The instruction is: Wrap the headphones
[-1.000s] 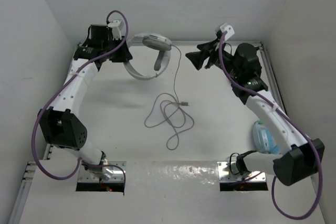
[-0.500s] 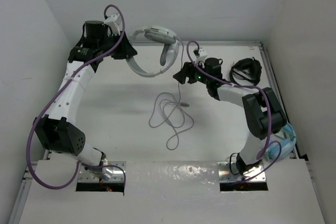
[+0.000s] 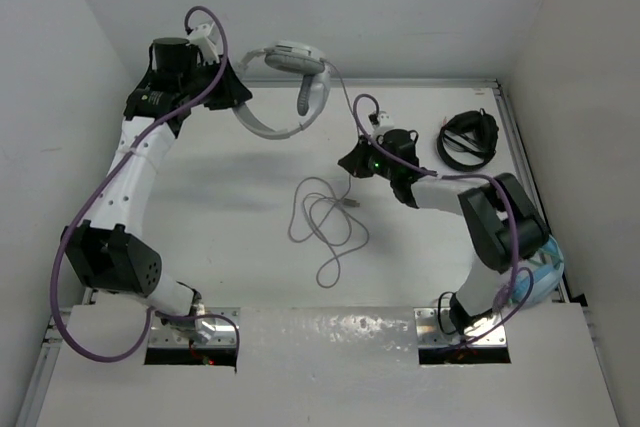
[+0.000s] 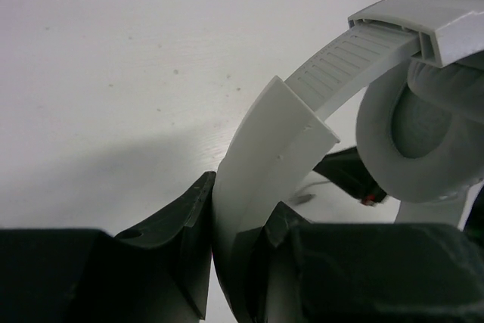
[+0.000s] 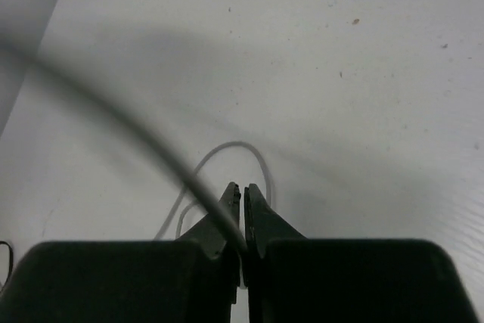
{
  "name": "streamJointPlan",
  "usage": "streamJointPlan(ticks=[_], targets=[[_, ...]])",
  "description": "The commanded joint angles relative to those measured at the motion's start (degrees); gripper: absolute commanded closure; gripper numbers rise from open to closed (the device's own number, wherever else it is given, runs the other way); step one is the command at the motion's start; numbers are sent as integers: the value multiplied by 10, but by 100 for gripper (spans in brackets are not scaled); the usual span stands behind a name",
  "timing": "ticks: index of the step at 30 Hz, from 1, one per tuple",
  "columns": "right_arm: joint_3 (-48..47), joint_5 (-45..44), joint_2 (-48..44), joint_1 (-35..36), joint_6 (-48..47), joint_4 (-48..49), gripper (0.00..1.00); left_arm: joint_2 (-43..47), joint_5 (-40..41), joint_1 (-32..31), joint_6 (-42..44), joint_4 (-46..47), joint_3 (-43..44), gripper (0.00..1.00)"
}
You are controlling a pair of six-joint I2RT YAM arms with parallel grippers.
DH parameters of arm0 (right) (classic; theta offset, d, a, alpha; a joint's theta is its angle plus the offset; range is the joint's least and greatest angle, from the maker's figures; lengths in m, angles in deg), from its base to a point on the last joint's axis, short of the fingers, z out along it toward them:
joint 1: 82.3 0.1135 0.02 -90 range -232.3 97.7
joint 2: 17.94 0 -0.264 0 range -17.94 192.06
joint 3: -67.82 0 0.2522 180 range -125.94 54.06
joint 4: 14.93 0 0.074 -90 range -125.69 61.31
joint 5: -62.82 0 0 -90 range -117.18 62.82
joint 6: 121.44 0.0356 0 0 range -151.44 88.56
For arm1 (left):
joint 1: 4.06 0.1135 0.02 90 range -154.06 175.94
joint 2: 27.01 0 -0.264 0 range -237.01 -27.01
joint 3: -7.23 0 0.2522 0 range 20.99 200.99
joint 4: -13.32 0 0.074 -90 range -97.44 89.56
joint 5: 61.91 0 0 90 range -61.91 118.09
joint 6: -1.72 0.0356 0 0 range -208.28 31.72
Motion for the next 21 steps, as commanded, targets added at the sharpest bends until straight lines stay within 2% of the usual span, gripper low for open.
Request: streamJointPlan(ticks=[1, 3, 4, 5, 6, 9, 12, 16, 21], targets=[[-42, -67, -111, 33, -118, -157, 100, -19, 46, 6, 11, 30, 46, 100], [-76, -99, -174, 64, -187, -262, 100, -49, 84, 1, 67, -16, 78, 100], [-97, -102, -191, 73, -218, -373, 100, -74, 96, -3, 87, -26, 108, 100], [-141, -104, -215, 82, -272, -428, 100, -84, 111, -8, 102, -33, 118, 100], [-164, -120, -223, 94, -297, -527, 100, -101, 141, -21, 141, -34, 126, 100], [-262, -147, -234, 102, -377, -656, 100, -127, 202, -58, 199, -35, 163, 100], [-356, -191, -233, 103, -420, -818, 100, -171, 217, -76, 225, -34, 200, 100], [-460, -250, -241, 103, -483, -899, 100, -208, 249, -104, 293, -27, 231, 100], [-549, -335, -245, 103, -577, -906, 100, -211, 288, -163, 387, 9, 211, 100]])
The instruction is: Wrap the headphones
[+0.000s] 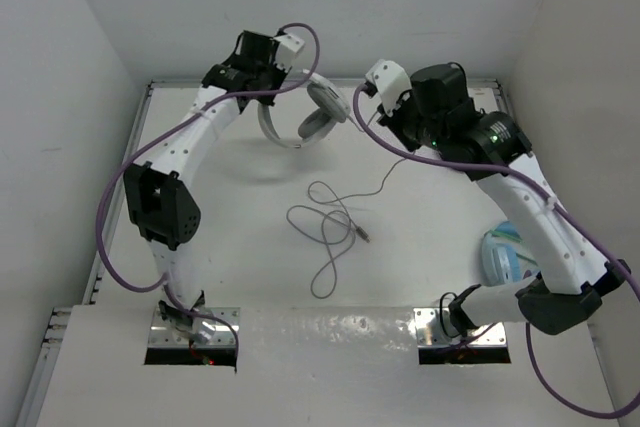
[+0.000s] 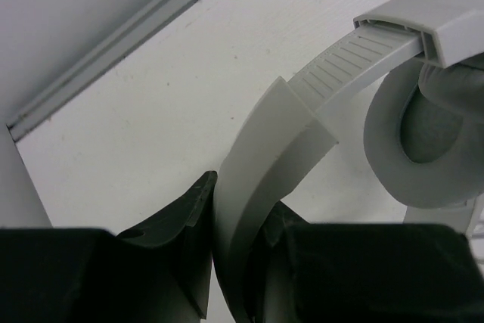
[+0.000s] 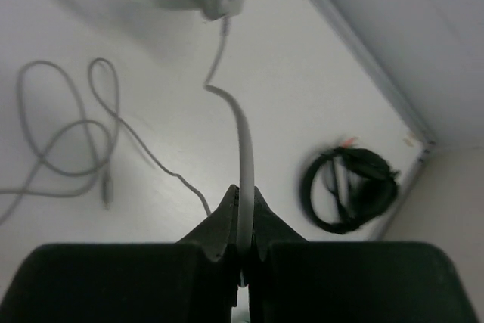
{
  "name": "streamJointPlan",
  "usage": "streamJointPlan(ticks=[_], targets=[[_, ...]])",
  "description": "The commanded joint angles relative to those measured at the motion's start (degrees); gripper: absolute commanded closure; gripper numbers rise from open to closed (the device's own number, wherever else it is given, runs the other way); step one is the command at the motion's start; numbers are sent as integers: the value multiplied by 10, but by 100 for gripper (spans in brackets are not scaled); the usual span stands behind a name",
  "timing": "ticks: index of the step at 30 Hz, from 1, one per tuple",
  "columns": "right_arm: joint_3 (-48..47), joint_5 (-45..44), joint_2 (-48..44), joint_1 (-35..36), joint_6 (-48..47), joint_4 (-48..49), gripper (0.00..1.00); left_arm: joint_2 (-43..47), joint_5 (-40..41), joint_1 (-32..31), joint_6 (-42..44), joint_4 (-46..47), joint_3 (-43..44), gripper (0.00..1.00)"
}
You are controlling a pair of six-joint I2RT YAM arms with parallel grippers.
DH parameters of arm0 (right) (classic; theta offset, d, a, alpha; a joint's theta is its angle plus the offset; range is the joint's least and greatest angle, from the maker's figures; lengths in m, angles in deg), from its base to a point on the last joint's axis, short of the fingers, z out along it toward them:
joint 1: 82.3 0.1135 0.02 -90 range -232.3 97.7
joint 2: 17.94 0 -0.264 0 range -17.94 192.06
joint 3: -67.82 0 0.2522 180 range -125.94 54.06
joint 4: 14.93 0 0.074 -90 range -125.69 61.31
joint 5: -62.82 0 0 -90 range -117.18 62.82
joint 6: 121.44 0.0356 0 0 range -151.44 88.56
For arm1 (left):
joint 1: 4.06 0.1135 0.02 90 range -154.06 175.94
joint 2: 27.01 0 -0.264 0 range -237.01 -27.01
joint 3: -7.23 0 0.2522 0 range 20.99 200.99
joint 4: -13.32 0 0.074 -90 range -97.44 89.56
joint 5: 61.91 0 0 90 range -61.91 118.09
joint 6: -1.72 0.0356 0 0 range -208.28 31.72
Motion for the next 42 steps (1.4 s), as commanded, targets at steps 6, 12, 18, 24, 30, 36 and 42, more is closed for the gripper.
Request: streamJointPlan(ticks=[6, 12, 18, 24, 30, 36, 42], targets=[[-67, -142, -22, -1, -218, 61, 100, 30, -28, -80, 111, 63, 4, 100], [-60, -44, -12, -1, -254, 204, 100, 33, -158, -119, 66, 29, 15, 100], [-36, -27, -7, -2, -253, 305, 100, 58, -238, -145, 24, 17, 15, 100], [-24, 7, 16, -23, -242, 351, 100, 60, -301, -152, 24, 5, 16, 100], [-9, 94, 51, -103, -102, 385, 100, 85, -342, -152, -26, -1, 30, 100], [19, 136, 88, -104, 18, 449, 100, 95, -391, -152, -104, 9, 38, 100], [14, 140, 122, -110, 61, 438, 100, 102, -402, -152, -116, 5, 51, 100]])
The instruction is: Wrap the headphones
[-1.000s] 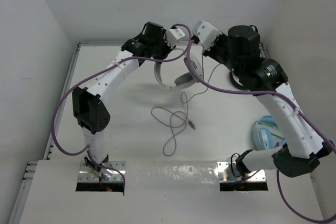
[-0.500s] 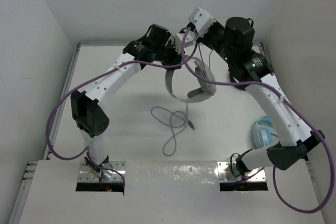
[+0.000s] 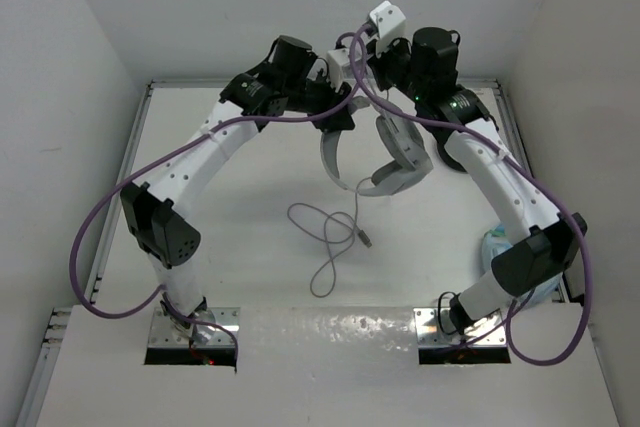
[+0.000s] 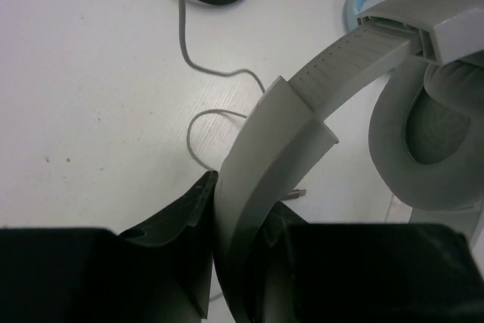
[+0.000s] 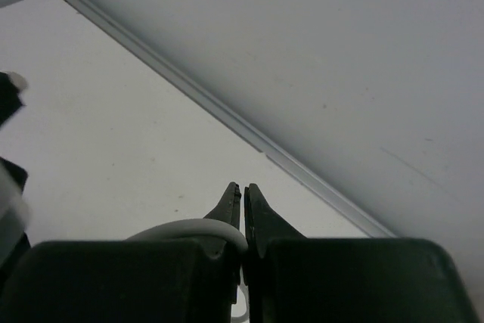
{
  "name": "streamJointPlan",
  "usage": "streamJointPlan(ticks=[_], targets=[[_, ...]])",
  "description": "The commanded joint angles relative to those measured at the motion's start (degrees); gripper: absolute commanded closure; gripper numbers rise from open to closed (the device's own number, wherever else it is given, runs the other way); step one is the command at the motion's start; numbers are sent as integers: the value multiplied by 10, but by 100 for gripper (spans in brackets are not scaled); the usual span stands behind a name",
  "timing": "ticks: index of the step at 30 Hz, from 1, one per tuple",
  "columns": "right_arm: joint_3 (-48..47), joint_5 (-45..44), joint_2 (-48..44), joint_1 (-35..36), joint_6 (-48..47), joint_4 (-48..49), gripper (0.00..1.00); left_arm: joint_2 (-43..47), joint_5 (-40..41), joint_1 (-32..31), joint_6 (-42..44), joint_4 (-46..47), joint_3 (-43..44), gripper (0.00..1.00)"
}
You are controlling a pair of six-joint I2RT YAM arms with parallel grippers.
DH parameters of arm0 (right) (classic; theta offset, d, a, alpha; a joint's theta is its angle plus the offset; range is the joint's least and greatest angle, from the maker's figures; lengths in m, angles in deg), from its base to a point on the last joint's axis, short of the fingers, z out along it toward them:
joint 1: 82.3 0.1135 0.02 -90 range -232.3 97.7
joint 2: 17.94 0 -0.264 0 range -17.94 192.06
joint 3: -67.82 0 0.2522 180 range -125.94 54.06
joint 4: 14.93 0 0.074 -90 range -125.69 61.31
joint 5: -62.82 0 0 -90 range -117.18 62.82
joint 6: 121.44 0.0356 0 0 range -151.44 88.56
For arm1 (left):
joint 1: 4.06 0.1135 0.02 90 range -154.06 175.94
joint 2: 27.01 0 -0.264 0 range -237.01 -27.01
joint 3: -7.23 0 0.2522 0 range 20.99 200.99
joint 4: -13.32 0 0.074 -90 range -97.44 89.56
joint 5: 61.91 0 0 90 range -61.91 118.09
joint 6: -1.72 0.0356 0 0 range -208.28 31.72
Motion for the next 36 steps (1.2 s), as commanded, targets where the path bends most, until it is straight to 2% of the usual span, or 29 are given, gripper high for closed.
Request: streamJointPlan(ticks=[1, 6, 8, 9, 16, 20, 25, 29, 32, 36], targets=[[-2, 29, 12, -14, 69, 36, 100, 43, -45, -4, -33, 29, 39, 100], [16, 47, 22, -28, 96, 30, 100, 47, -45, -2, -44, 29, 59, 100], [28, 65, 21, -33, 101, 27, 97, 46, -48, -1, -45, 23, 64, 100], [34, 71, 19, -36, 102, 29, 89, 44, -48, 0, -46, 21, 68, 100], [135, 149, -7, -59, 153, 105, 52, 40, -84, 37, -107, 54, 83, 100], [196, 181, -16, -60, 189, 162, 40, 36, -105, 66, -173, 74, 99, 100], [263, 178, -8, -76, 232, 224, 25, 32, -105, 90, -184, 75, 139, 100], [267, 182, 36, -88, 244, 235, 20, 40, -97, 99, -189, 84, 154, 100], [247, 182, 75, -88, 247, 221, 20, 47, -81, 98, -172, 65, 161, 100], [269, 171, 96, -88, 270, 256, 20, 53, -63, 104, -172, 57, 160, 100]])
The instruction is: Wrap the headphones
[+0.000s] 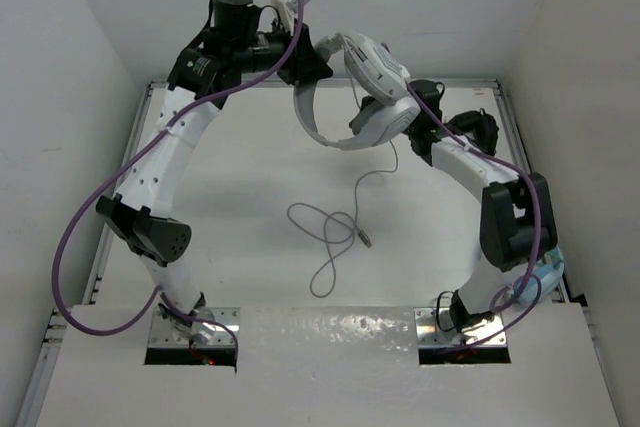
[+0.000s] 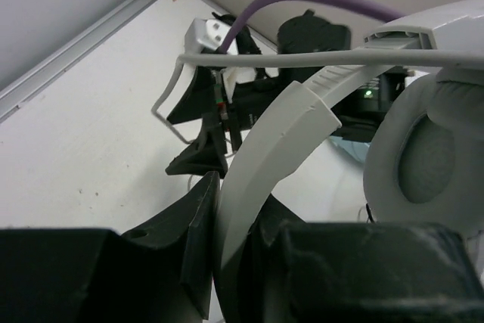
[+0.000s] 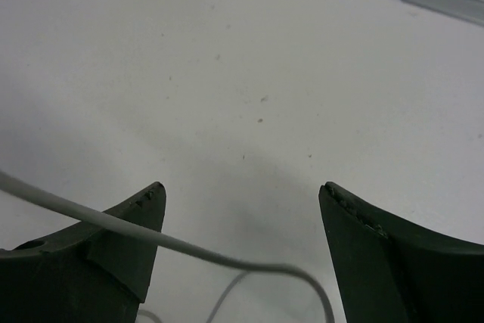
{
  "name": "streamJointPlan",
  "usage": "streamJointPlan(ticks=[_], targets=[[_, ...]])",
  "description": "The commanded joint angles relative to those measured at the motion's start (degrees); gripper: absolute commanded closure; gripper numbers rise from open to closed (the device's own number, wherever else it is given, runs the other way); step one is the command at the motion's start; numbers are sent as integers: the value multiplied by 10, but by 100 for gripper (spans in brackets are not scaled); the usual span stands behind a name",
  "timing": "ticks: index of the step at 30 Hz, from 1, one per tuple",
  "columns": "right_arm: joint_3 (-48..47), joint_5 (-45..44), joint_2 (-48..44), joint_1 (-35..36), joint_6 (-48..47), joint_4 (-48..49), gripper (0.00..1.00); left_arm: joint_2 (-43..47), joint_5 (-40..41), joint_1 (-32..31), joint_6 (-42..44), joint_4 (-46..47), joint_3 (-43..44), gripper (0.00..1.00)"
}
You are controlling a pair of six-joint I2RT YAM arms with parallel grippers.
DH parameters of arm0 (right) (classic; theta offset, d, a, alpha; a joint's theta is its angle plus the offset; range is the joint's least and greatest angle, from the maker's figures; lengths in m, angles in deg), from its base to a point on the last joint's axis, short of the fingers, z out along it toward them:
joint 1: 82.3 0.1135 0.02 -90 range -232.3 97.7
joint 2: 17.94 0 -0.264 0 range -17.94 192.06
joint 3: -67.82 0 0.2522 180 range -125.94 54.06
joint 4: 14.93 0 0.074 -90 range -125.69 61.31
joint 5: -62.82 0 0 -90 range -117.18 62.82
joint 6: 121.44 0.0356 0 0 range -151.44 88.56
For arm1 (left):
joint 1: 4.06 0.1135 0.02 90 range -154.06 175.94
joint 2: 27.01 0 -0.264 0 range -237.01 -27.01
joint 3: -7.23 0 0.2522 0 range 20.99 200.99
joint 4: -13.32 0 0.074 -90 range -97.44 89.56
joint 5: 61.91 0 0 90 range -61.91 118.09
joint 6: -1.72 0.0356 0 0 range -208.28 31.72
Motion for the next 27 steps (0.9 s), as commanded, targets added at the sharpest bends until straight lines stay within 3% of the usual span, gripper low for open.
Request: streamJointPlan(ticks=[1, 7, 10, 14, 18, 19, 21, 22, 27], targets=[[14, -21, 11, 2, 25, 56, 19, 41, 0, 10, -29, 37, 30, 100], [55, -56, 43, 3, 27, 57, 19, 46, 34, 23, -42, 47, 45, 100], [107, -81, 45, 2, 43, 111, 20, 44, 39, 30, -45, 48, 45, 100], [113, -108, 69, 2, 52, 111, 27, 42, 50, 33, -55, 65, 44, 100], [102, -93, 91, 3, 53, 82, 51, 41, 81, 42, -73, 69, 43, 100], [107, -90, 90, 3, 57, 84, 67, 38, 99, 46, -77, 69, 41, 100], [128, -79, 77, 4, 77, 92, 84, 33, 142, 61, -91, 65, 32, 100], [145, -75, 70, 6, 90, 100, 100, 31, 157, 67, -94, 65, 29, 100], [210, -79, 7, 47, 86, 122, 100, 16, 274, 98, -90, 59, 30, 100]])
